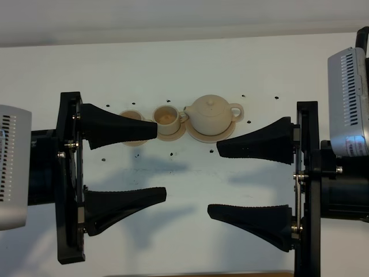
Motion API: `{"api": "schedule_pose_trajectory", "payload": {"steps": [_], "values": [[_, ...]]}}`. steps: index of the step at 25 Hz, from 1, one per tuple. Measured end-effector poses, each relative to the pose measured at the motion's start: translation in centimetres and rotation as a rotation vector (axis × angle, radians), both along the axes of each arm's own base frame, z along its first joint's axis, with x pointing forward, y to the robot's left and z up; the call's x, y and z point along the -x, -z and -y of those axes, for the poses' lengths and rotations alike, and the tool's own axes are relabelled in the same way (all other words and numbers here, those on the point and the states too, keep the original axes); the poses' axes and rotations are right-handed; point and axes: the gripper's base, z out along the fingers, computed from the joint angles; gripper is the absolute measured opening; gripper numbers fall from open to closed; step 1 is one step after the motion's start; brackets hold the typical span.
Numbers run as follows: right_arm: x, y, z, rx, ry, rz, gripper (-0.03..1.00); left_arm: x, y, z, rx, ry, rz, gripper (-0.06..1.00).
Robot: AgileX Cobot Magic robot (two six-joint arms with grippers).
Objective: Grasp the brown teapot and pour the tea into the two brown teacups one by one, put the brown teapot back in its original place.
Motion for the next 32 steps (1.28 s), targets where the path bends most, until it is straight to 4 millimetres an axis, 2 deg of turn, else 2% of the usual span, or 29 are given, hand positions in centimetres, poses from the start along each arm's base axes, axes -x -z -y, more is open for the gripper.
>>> {"api": "schedule_pose_trajectory", "payload": {"steps": [32], "values": [[-0.02,-0.05,-0.01,-0.007,0.003,-0.004,0.59,0.0,-0.01,0.0,0.001,0.0,0.0,0.71]]}}
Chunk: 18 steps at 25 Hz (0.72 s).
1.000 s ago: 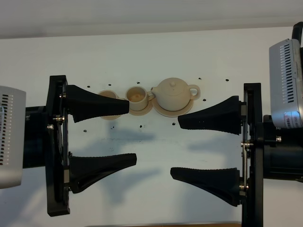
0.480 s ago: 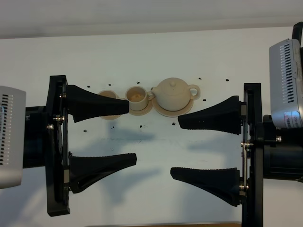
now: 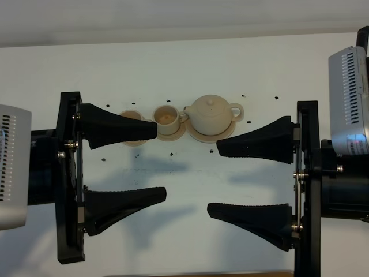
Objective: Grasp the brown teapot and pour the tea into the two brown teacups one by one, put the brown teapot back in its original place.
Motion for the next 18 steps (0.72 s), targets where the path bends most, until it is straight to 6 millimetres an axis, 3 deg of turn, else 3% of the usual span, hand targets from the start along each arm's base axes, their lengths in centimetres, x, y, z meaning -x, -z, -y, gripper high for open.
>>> {"api": "schedule_pose_trajectory", "payload": {"steps": [11,18], "values": [[-0.3,-0.5,0.0,-0.078,0.043,-0.067,0.53,-0.2,-0.2,0.0,0.025,-0.022,-0.009,0.71],[-2.7,0.1,1.1,-0.042,0.351,-0.114,0.49,-3.3,0.7,-2.0,-0.055,-0.446,-0.059,0.71]]}}
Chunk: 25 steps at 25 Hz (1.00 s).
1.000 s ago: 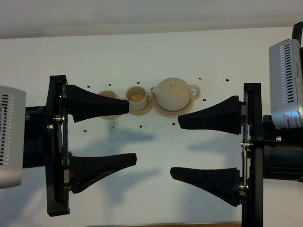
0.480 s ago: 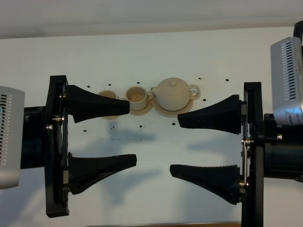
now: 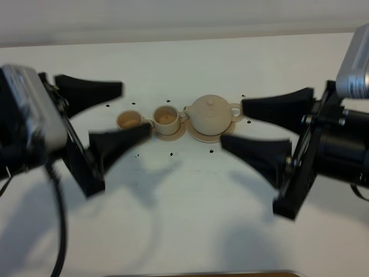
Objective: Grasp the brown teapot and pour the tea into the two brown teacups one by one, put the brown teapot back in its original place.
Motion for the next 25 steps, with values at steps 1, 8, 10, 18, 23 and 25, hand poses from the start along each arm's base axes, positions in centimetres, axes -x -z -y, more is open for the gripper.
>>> {"api": "schedule_pose_trajectory", "payload": {"steps": [1,8,10,18,23,25], "values": [[-0.3,0.2,0.1,0.008,0.035,-0.008,0.48,-0.3,0.0,-0.3,-0.008,-0.05,-0.001,0.71],[-3.4,-0.5,-0.3,-0.017,0.19,-0.103,0.46,-2.2,-1.8,-2.1,0.031,-0.337,-0.014,0.65],[-4.1,-0.9,-0.7,-0.017,0.195,-0.122,0.46,-2.4,-2.0,-2.4,0.019,-0.377,-0.009,0.62],[-5.0,-1.6,-0.2,0.102,0.218,-0.142,0.46,-2.6,-1.7,-3.0,-0.033,-0.432,-0.026,0.5],[-5.7,-0.2,2.3,0.217,0.29,-0.262,0.46,-2.9,-1.2,-4.6,-0.073,-0.486,-0.071,0.48],[-5.7,0.1,2.9,0.249,0.289,-0.298,0.46,-3.0,-0.8,-5.9,-0.083,-0.536,-0.126,0.48]]}}
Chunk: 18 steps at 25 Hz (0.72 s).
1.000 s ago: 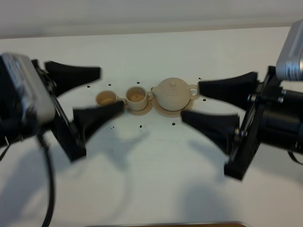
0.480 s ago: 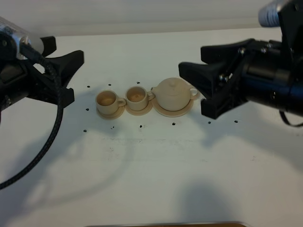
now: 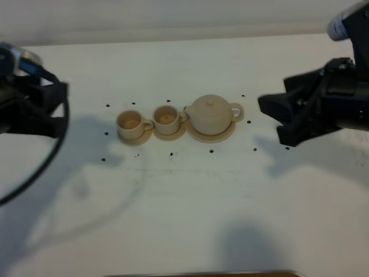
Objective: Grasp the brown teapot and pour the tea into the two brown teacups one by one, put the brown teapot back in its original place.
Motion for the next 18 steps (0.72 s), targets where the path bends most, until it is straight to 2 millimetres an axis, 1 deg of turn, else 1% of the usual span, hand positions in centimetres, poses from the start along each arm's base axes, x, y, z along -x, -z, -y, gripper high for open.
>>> {"api": "schedule_pose_trajectory", "payload": {"steps": [3,7,10,14,18], "values": [[0.1,0.2,0.2,0.01,-0.006,-0.025,0.46,0.7,-0.2,-1.6,-0.016,-0.064,-0.034,0.48],[0.0,0.3,0.1,0.0,0.007,-0.046,0.46,3.1,-1.5,-3.5,-0.04,-0.154,-0.028,0.48],[-0.2,0.9,0.0,0.003,0.006,-0.078,0.46,5.0,-2.2,-4.1,-0.036,-0.212,-0.043,0.48],[-0.6,1.5,-0.2,0.011,0.003,-0.111,0.46,7.4,-2.4,-4.5,-0.036,-0.274,-0.098,0.48],[-0.9,2.1,-0.3,0.019,0.001,-0.135,0.46,9.6,-2.8,-5.0,-0.038,-0.342,-0.098,0.48]]}}
